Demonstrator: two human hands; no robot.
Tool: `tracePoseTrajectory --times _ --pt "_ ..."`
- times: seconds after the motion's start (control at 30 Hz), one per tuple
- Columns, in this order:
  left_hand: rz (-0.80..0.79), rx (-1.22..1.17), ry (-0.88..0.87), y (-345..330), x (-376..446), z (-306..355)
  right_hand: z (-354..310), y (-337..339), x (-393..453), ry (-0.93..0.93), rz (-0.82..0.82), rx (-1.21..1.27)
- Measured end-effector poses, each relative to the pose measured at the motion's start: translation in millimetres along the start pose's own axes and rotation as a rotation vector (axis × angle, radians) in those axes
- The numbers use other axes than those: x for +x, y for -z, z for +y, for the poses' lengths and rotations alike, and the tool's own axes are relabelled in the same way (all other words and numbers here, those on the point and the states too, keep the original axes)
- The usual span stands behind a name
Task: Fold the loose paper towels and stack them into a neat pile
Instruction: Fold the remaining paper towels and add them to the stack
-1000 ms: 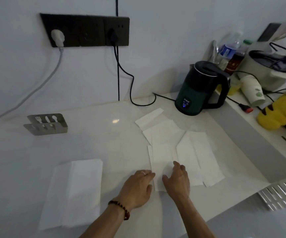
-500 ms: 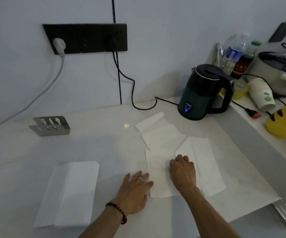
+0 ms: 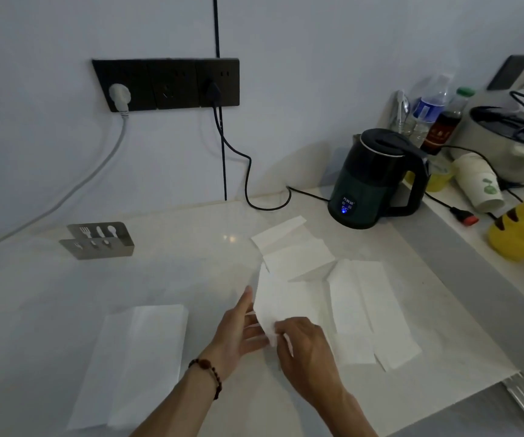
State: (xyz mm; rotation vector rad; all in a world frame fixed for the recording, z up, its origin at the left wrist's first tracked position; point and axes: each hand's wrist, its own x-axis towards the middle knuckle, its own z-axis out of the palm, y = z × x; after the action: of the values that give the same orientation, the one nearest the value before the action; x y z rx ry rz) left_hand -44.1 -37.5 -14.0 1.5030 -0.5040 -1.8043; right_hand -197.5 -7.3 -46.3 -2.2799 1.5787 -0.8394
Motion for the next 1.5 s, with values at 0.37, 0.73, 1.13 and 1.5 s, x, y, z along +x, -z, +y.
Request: tracePoseTrajectory --times 0.37,0.73,1.13,1.5 --pt "0.021 -0.111 -0.152 30.9 -16.0 -4.4 -29.3 2.6 -11.4 -0.799 0.175 0.589" --pt "-0.196 0.038 -0.199 115.2 -65.0 7.3 -89.5 -5.8 27.7 -0.957 -0.127 1.286" --pt "0.284 0.446 -0.409 176.6 -56.5 -0.9 -124.8 -35.2 38.4 -0.686 -0.247 0.426" --pt "0.434 0.751 -0.36 208.3 -50.1 -5.0 -143.1 -67.4 27.5 -0.725 -0.248 0.296"
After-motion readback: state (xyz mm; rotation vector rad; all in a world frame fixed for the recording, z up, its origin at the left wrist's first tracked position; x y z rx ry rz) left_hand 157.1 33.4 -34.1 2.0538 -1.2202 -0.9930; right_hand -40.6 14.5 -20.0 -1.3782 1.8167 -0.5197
